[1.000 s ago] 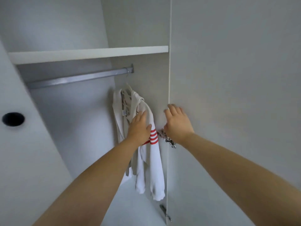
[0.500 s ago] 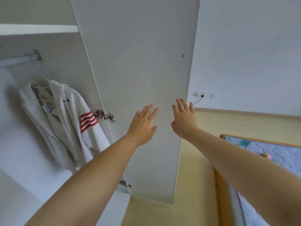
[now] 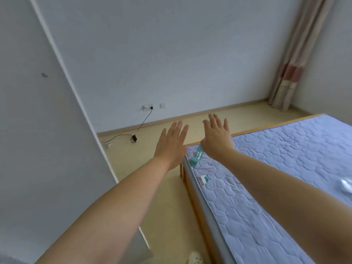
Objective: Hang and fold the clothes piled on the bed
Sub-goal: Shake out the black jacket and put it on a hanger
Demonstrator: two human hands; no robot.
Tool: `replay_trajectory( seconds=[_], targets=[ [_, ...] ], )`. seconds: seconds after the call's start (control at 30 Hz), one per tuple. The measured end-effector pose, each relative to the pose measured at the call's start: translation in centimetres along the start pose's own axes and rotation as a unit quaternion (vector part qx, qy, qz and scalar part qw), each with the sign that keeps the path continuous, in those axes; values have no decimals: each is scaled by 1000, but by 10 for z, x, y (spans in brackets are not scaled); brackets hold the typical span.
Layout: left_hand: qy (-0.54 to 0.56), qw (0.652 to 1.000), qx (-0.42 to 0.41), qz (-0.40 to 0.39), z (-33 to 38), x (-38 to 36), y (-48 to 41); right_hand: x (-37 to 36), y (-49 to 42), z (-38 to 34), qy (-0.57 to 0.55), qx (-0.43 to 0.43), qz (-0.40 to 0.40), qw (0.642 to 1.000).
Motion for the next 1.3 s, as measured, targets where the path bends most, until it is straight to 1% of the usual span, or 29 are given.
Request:
replay_trajectory(
  seconds=[0.23, 0.4, 0.53, 0.7, 0.87, 1.03, 1.17, 1.23, 1.3],
  targets=[
    [10, 995, -94, 40, 63, -24, -201, -15, -112, 138, 42, -90, 30, 995],
    [27, 986, -162, 36, 105, -38, -323, -21, -168, 225, 62, -185, 28, 980],
    [42, 980, -192, 16, 124, -57, -387, -29, -202, 264, 58, -248, 7, 967],
    [46, 969, -240, 44, 124, -74, -466, -43, -256, 282, 56, -287, 9, 956],
    [67, 962, -260, 52, 84, -99, -549, -73, -343, 284, 26, -338, 29, 940],
    [47, 955, -287, 59, -6, -132, -657, -123, -486, 268, 17, -366, 56, 929],
    [-2, 945, -313, 97, -85, -151, -755, -153, -611, 248, 16, -355, 94, 930],
    [2, 943, -313, 114, -115, -159, -799, -162, -661, 244, 25, -336, 122, 934],
    [14, 942, -310, 126, -136, -171, -836, -169, -700, 245, 51, -319, 133, 937]
  ],
)
Point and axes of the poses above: each hand's wrist, its own y-axis away from the middle knuckle, its own x-axis out of the back of the hand, z = x × y, the point moved 1 cm from there along -y, towards the middle knuckle, and after that the axes turned 7 degrees about -y, right-handed, at the moved point
